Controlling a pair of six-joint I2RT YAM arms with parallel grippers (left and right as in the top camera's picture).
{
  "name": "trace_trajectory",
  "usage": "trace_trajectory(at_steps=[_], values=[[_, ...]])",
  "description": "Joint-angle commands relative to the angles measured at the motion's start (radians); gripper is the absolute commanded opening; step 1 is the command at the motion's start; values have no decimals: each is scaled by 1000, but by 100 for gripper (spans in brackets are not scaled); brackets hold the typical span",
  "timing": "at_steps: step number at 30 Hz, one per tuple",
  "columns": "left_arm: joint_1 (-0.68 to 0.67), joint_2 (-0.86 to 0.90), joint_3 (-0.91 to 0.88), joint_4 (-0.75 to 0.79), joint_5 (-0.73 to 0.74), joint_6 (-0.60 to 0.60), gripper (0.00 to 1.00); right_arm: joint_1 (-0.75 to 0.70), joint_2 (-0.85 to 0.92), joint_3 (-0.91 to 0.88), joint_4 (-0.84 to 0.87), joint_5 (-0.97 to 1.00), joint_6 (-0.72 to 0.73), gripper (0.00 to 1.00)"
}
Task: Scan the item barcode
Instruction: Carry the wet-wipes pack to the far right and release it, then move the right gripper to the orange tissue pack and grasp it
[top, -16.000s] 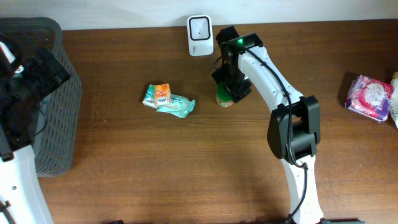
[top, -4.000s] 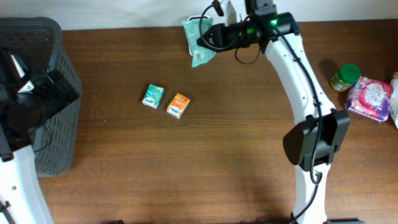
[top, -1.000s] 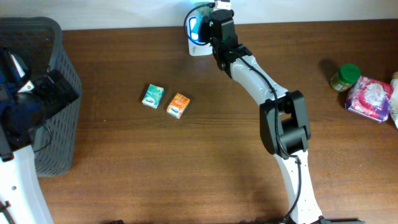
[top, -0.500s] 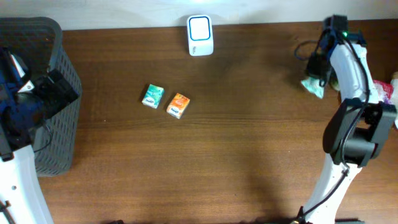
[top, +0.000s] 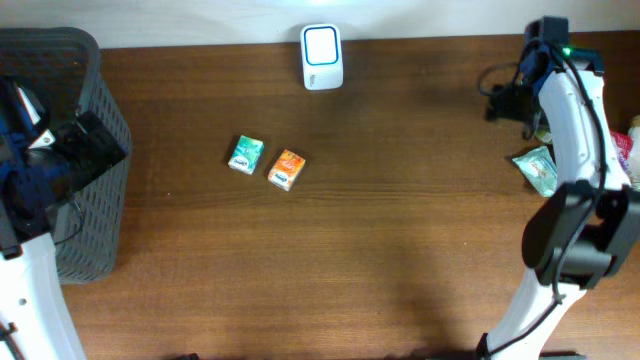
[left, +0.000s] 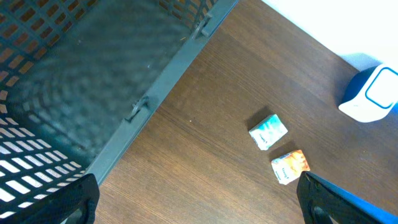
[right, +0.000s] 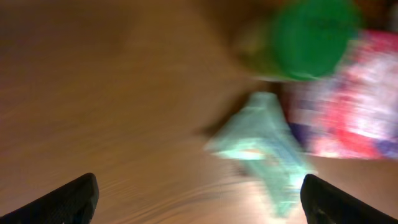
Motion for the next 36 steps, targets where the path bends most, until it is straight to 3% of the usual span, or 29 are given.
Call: trace_trajectory(at_steps=[1, 3, 7, 10, 13, 15, 16, 18, 26, 29, 36], values=[[6, -2, 1, 2, -11, -6, 99, 104, -72, 26, -5, -522, 3, 99], [6, -2, 1, 2, -11, -6, 99, 161, -58, 24, -3, -621, 3, 99], [6, -2, 1, 2, -11, -6, 99, 357, 6, 22, 27, -634, 20, 99], [6, -2, 1, 2, -11, -6, 99, 475, 53, 22, 57, -638, 156, 99], [6, -2, 1, 2, -11, -6, 99, 538, 56, 22, 118, -602, 184, 99], [6, -2, 1, 2, -11, -6, 99, 561, 66, 20, 107, -478, 301, 99], [6, -2, 1, 2, -11, -6, 99, 576, 77, 13, 87, -378, 426, 99], [6, -2, 1, 2, -11, -6, 99, 583, 84, -26, 98, -364, 534, 99], [6, -2, 1, 2, -11, -6, 99, 583, 105, -87, 144, -399, 543, 100], [6, -2, 1, 2, -11, -6, 99, 583, 122, -87, 167, -419, 653, 81], [6, -2, 1, 2, -11, -6, 99, 649, 217, -87, 349, -526, 772, 63]])
